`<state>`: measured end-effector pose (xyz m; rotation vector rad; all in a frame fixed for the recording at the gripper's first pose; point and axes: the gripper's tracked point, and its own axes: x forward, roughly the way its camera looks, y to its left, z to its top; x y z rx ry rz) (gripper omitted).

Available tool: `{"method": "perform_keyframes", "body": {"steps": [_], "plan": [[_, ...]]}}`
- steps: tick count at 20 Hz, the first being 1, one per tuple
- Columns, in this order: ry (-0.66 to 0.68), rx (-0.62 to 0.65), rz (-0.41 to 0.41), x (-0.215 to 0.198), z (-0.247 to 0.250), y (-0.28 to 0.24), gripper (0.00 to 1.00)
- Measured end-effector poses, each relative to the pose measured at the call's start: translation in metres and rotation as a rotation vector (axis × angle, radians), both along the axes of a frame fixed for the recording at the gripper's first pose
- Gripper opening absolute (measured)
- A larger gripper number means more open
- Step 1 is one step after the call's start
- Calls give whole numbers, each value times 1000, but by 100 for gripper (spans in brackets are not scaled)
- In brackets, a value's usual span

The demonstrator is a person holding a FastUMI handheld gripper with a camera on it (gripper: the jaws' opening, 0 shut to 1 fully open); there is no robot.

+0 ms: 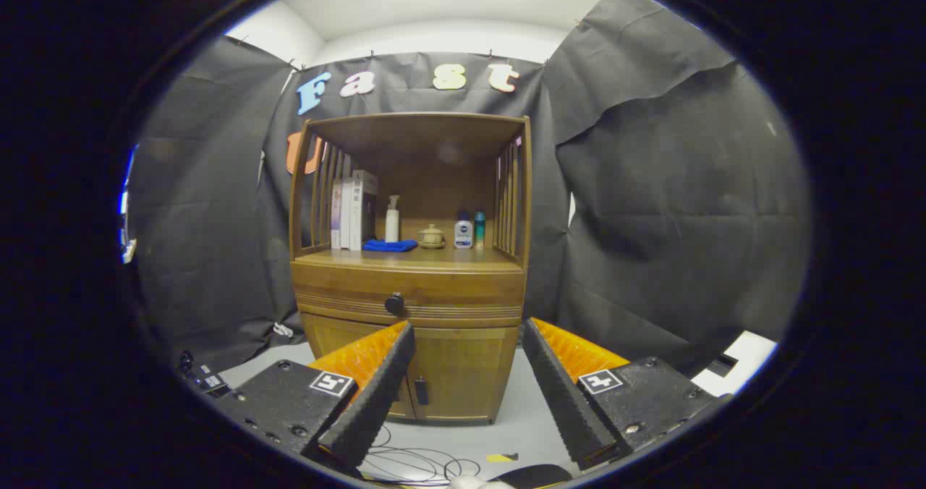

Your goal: Pull open the drawer, take out the items inside it, and place them on the countertop above the cabinet.

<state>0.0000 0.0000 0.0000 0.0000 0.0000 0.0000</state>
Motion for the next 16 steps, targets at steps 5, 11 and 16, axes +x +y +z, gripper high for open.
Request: {"method": "perform_keyframes", "body": {"steps": [5,11,16], "plan": [[-1,4,1,0,1,-1,98],[6,8,2,4,-2,1,98],[13,4,10,7,-5,5,98]]}}
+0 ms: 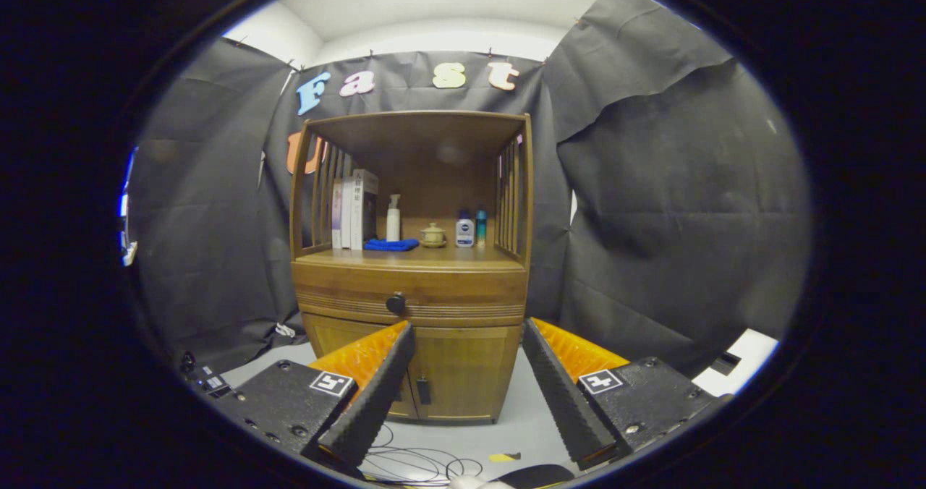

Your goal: Pull open the drawer, take out the items inside it, and place them on the countertop above the cabinet.

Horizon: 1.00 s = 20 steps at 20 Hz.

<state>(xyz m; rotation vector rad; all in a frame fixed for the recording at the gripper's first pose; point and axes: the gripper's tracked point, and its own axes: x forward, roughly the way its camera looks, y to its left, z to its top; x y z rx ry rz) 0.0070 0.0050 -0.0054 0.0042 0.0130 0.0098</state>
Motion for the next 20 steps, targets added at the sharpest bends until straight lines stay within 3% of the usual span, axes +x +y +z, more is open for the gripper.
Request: {"method": "perform_keyframes", "body": {"steps": [10,20], "plan": [[-11,1,17,17,12,12,98],[-41,21,63,136,45,74,98]]}}
